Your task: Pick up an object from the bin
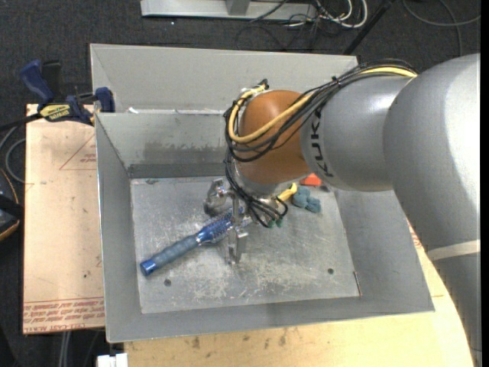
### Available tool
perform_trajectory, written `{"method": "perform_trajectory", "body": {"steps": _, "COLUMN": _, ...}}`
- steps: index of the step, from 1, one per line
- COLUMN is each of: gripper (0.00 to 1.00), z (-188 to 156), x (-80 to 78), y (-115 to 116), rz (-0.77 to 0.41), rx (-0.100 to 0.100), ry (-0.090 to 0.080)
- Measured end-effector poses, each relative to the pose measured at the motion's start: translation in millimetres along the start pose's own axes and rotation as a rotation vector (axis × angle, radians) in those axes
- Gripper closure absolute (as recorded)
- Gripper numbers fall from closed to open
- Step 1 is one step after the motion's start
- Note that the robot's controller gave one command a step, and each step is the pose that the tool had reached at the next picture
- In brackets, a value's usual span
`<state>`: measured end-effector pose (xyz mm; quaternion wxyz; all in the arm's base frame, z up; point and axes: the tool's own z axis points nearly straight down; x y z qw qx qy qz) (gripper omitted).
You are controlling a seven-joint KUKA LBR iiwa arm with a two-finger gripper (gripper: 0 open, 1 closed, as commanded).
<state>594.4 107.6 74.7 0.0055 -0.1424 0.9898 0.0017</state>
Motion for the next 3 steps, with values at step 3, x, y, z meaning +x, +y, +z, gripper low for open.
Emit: {"method": "perform_trajectory", "body": {"steps": 3, "gripper": 1.00, "z": -251.3, "x": -20.0, "y": -35.3, "rz": -0.023, "rx": 0.004, "ry": -0.001}}
